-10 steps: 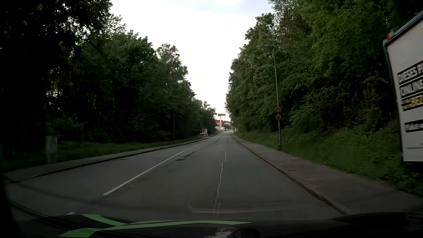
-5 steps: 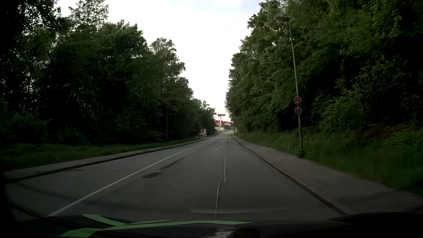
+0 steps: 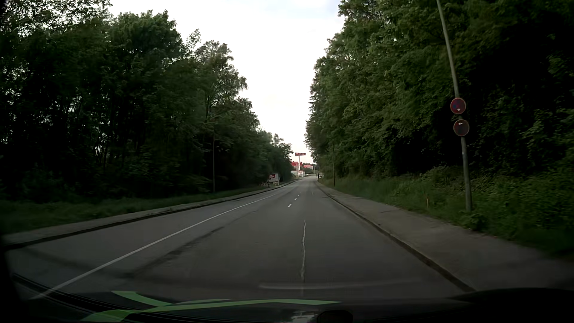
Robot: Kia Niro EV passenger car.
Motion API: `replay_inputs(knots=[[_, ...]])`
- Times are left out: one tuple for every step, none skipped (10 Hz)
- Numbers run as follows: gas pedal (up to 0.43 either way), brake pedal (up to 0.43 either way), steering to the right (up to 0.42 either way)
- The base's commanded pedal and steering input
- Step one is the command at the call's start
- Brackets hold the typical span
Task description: Follow the waypoints while adhering to traffic rules and regulations
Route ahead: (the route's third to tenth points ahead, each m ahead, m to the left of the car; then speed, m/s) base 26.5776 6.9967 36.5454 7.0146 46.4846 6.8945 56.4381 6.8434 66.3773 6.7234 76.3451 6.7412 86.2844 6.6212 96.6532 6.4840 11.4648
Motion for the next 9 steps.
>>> replay_inputs(knots=[[0.15,0.0,-0.002],[0.15,0.0,-0.002],[0.15,0.0,-0.002],[0.15,0.0,-0.002],[0.15,0.0,-0.002],[0.15,0.0,-0.002],[0.15,0.0,-0.001],[0.15,0.0,-0.002],[0.15,0.0,-0.002]])
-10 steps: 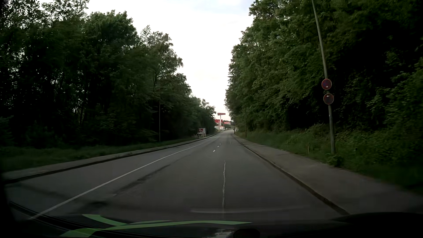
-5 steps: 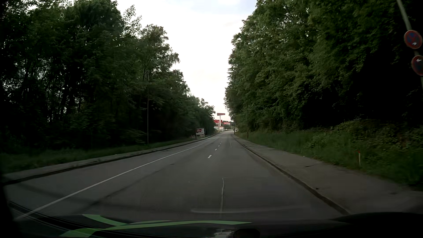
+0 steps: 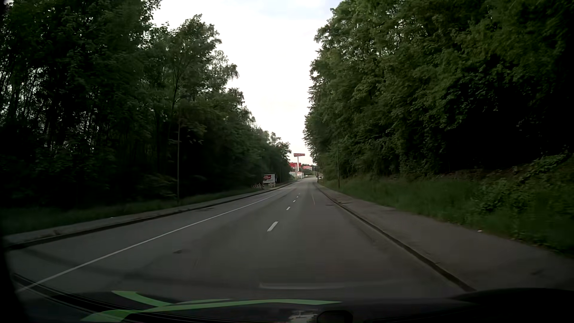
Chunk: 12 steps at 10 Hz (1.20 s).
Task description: Follow the waypoints while adhering to traffic rules and regulations
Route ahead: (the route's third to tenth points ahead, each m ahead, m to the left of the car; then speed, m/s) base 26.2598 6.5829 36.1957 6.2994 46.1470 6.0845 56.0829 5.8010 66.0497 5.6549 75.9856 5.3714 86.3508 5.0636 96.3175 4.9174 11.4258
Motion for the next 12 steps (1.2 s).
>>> replay_inputs(knots=[[0.15,0.0,-0.001],[0.15,0.0,-0.002],[0.15,0.0,-0.001],[0.15,0.0,-0.001],[0.15,0.0,-0.001],[0.15,0.0,-0.002],[0.15,0.0,-0.001],[0.15,0.0,-0.002],[0.15,0.0,-0.002],[0.15,0.0,-0.001],[0.15,0.0,-0.002],[0.15,0.0,-0.002]])
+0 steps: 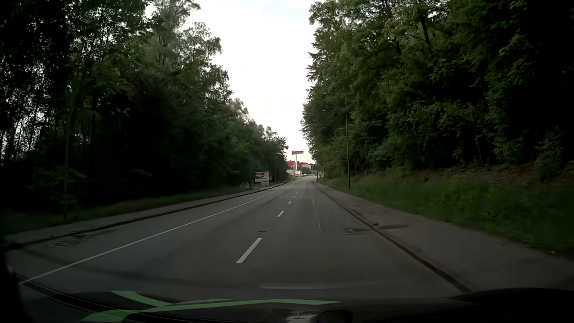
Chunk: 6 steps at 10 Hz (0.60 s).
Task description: Follow the waypoints while adhering to traffic rules and regulations
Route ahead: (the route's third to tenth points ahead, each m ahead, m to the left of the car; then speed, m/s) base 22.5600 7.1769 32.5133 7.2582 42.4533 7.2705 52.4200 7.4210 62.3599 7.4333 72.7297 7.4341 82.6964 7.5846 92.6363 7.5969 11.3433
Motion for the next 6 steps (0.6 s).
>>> replay_inputs(knots=[[0.15,0.0,-0.001],[0.15,0.0,-0.001],[0.15,0.0,-0.003],[0.15,0.0,-0.005],[0.15,0.0,-0.005],[0.15,0.0,-0.005]])
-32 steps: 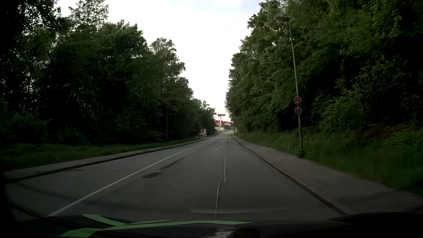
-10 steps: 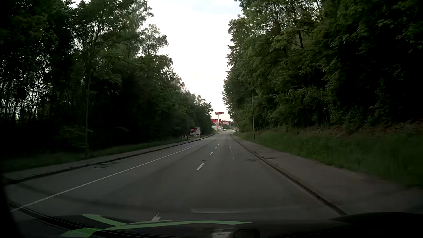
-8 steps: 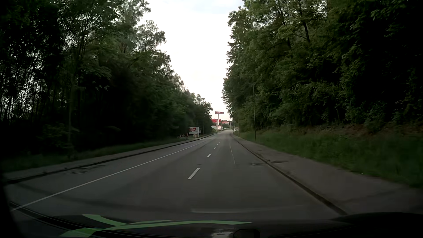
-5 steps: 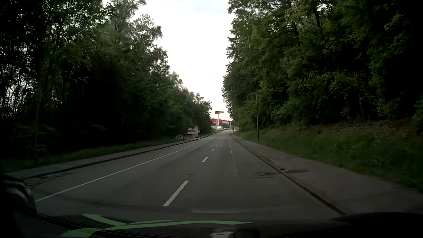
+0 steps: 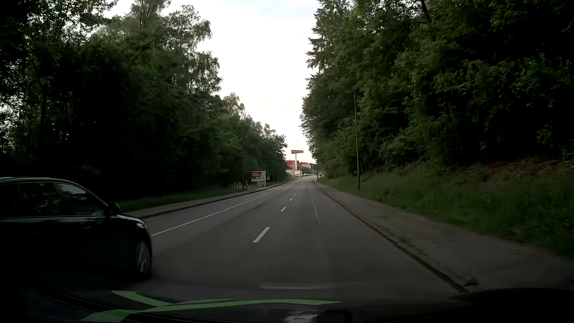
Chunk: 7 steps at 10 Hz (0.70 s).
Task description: Follow the waypoints while adhering to traffic rules and regulations
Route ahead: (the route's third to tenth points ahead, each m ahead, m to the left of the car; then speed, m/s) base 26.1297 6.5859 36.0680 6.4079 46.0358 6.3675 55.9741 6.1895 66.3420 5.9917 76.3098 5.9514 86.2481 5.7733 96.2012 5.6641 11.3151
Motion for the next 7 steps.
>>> replay_inputs(knots=[[0.15,0.0,-0.005],[0.15,0.0,-0.002],[0.15,0.0,0.002],[0.157,0.0,0.001],[0.157,0.0,0.001],[0.157,0.0,0.0],[0.157,0.0,0.0]])
